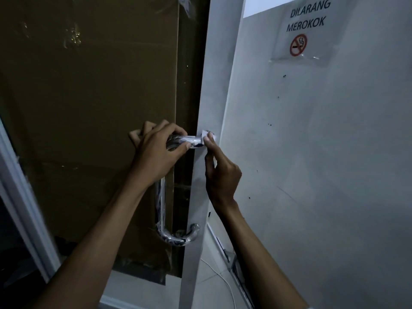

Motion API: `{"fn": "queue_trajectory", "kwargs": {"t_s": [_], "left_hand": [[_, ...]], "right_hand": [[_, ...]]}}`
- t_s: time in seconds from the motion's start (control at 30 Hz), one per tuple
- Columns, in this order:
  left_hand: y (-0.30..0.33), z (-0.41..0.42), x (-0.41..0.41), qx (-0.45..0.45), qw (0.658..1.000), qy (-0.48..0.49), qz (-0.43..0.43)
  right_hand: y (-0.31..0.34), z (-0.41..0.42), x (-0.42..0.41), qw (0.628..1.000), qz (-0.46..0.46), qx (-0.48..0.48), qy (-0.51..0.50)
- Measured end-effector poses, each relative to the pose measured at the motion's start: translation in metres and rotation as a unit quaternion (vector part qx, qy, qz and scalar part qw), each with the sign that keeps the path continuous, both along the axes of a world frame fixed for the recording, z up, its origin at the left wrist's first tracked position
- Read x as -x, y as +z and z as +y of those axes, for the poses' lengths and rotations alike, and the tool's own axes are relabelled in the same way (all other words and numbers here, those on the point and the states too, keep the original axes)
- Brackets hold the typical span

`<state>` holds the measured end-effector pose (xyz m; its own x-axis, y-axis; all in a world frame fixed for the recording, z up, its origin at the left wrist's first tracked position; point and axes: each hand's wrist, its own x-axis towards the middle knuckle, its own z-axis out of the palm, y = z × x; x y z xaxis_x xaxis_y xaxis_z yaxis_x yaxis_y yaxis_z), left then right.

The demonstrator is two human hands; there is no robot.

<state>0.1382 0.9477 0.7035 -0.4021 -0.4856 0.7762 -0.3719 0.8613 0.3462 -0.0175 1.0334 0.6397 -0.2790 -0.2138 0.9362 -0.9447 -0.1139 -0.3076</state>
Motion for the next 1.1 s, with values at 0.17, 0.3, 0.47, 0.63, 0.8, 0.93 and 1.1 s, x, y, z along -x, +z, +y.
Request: {"fn": "queue_trajectory", "kwargs": {"t_s": [0.17,0.3,0.47,0.63,0.8,0.93,1.1], "left_hand": [[0.000,-0.001,0.001,-0.029,0.999,-0.031,0.008],[0.000,-0.001,0.003,-0.012,1.000,-0.002,0.008],[-0.001,0.001,0.001,-0.023,1.000,-0.006,0.008],[-0.001,0.001,0.001,-0.034,0.999,-0.004,0.003],[-0.002,0.001,0.002,-0.032,0.999,-0.007,0.004],[-0.001,0.002,0.004,-0.025,1.000,0.002,0.004],[-0.001,0.004,0.005,-0.020,1.000,0.019,0.000]], "right_hand": [[-0.007,-0.002,-0.002,0.999,0.039,-0.010,0.015],[-0.001,-0.006,0.008,0.998,-0.054,-0.017,-0.023],[0.006,0.000,0.016,0.999,-0.003,-0.046,0.002],[0.028,0.002,0.028,0.995,-0.028,-0.092,0.021],[0.048,0.006,0.048,0.985,0.015,-0.170,-0.009],[0.063,0.009,0.045,0.976,0.066,-0.205,0.036],[0.071,0.010,0.051,0.977,0.032,-0.208,0.033]]}}
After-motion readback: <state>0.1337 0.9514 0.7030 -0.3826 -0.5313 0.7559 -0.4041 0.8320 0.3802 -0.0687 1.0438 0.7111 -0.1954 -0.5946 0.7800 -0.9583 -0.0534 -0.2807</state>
